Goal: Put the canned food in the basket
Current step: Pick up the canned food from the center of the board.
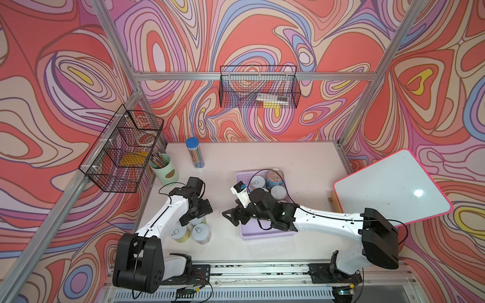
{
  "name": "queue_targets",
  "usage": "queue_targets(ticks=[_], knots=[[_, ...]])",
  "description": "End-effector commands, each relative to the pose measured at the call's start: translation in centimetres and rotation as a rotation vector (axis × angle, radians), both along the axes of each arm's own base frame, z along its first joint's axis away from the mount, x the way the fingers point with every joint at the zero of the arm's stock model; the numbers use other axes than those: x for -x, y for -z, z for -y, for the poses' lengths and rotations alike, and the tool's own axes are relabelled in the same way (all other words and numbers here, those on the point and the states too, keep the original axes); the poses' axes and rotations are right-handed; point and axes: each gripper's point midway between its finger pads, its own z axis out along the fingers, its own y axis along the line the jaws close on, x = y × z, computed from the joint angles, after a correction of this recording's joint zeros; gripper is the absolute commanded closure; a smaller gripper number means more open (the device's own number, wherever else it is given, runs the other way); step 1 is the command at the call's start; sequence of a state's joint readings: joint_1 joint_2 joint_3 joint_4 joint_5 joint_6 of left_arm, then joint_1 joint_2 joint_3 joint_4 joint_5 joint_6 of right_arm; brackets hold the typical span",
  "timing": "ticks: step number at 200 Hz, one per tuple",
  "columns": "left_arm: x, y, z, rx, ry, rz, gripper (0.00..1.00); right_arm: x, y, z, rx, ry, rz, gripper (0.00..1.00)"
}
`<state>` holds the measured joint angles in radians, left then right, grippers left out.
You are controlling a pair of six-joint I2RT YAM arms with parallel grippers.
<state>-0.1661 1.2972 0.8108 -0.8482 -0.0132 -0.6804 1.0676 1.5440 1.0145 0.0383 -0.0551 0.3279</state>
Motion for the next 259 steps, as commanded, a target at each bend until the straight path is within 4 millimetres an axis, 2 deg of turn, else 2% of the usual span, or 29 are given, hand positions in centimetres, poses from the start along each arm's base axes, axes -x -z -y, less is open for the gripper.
queue_targets(ticks=[1, 55, 117, 173, 229, 259], knots=[[0.0, 0.0, 0.6, -0.002, 0.023, -0.027, 0.02, -0.2, -1.4, 0.2, -0.033, 0.021, 0.020, 0.12], [-0.4, -0.1, -0.7, -0.093, 0.009, -0.021, 0.05, -0.2, -1.1, 0.3, -0.025, 0.030, 0.016, 0.12], [-1.1, 0.2, -0.8, -0.107, 0.006, -0.025, 0.10, -1.6, -1.6, 1.9, -0.041, 0.138, 0.030, 0.13], [-1.3, 0.2, -0.6, -0.097, 0.007, -0.019, 0.14, -2.0, -2.4, 2.0, -0.146, 0.112, -0.030, 0.13], [-0.9, 0.7, -0.4, -0.078, -0.001, -0.023, 0.14, -1.9, -2.1, 1.9, -0.136, 0.104, -0.040, 0.13], [-0.8, 1.0, -0.1, -0.055, -0.011, -0.021, 0.10, -1.9, -2.0, 1.7, -0.127, 0.097, -0.041, 0.13]])
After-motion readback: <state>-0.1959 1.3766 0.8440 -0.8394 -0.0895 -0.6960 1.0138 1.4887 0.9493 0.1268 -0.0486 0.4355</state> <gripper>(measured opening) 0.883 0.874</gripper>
